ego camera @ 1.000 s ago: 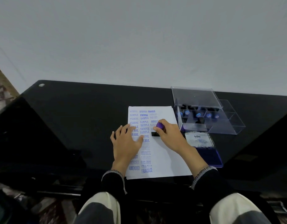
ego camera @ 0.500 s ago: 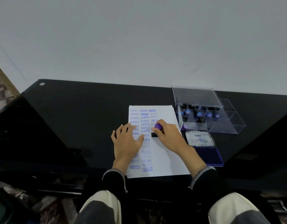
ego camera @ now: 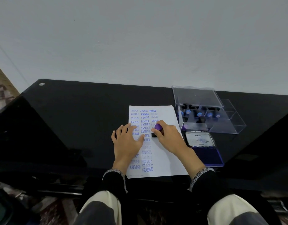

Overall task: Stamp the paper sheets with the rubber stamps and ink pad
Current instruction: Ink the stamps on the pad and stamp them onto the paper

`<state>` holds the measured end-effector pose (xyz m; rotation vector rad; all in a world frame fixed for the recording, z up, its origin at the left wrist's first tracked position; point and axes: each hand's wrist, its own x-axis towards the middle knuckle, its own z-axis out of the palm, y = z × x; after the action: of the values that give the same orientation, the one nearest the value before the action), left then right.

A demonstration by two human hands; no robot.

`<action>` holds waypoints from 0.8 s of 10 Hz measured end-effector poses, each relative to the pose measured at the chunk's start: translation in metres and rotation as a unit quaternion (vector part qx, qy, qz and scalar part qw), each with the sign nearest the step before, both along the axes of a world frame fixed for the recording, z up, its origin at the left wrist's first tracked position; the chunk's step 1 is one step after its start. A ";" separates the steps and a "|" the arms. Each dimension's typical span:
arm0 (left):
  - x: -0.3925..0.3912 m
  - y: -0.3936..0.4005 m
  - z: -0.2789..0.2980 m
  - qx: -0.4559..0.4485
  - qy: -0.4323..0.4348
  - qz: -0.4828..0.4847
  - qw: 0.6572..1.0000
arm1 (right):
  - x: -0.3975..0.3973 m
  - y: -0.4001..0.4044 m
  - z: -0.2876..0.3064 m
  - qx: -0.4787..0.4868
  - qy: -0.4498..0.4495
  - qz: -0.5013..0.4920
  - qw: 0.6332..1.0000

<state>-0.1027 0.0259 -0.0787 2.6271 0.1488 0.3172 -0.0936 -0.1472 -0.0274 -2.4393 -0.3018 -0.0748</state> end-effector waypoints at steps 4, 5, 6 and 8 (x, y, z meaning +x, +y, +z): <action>-0.001 0.000 0.000 -0.004 -0.007 0.001 1.000 | 0.008 0.000 0.003 -0.021 0.020 -0.003 1.000; 0.000 0.000 0.000 -0.004 -0.004 0.001 1.000 | 0.009 0.001 0.004 -0.026 0.022 -0.005 0.999; 0.000 0.000 0.000 -0.002 -0.003 0.001 1.000 | 0.003 0.001 0.001 -0.024 0.007 -0.011 1.000; 0.001 0.001 -0.001 -0.005 -0.002 0.001 1.000 | -0.008 0.003 -0.006 -0.012 -0.025 -0.022 0.999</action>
<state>-0.1021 0.0264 -0.0801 2.6168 0.1514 0.3214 -0.1014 -0.1439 -0.0337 -2.4704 -0.2725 -0.1522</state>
